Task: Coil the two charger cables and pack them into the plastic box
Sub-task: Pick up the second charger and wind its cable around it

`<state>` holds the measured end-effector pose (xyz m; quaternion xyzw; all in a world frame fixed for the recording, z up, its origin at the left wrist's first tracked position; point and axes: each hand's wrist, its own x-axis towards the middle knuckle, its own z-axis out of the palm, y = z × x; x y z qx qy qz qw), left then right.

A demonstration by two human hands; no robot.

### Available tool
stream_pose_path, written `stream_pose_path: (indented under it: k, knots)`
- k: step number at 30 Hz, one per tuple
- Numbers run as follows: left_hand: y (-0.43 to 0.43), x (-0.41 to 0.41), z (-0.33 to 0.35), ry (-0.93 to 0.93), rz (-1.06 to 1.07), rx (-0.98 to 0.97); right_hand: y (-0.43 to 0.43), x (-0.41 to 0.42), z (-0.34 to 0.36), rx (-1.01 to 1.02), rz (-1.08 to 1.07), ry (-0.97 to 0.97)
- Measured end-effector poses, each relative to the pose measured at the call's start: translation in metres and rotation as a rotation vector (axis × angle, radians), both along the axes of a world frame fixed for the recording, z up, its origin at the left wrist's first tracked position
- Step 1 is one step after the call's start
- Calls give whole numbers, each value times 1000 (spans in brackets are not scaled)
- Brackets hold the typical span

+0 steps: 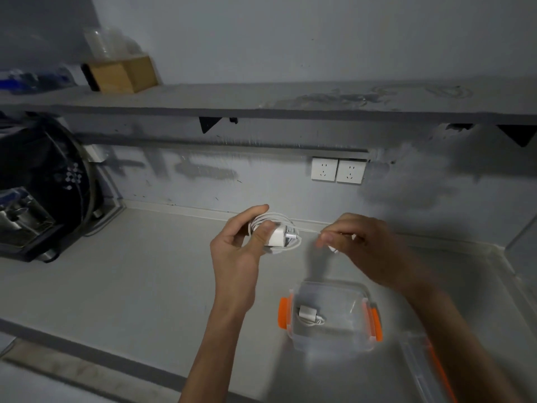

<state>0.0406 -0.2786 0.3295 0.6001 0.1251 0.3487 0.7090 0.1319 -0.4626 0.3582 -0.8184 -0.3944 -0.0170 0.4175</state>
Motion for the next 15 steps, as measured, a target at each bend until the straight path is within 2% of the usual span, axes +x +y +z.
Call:
stream_pose_path:
  k: [2, 5, 7, 9, 13, 15]
  knots:
    - [-4, 2, -3, 6, -29, -148, 13, -5, -11, 109, -97, 15]
    - [-8, 3, -13, 47, -102, -305, 39, -21, -31, 373, -201, 305]
    - [-9, 1, -22, 53, -151, -344, 54, -28, -44, 477, -214, 456]
    - [-6, -3, -32, 98, -170, -274, 64, -33, -53, 520, -233, 515]
    - [21, -6, -51, 310, -220, -36, 81, -28, -62, 525, -326, 567]
    - [38, -7, -55, 322, -298, 58, 91, -24, -63, 491, -335, 599]
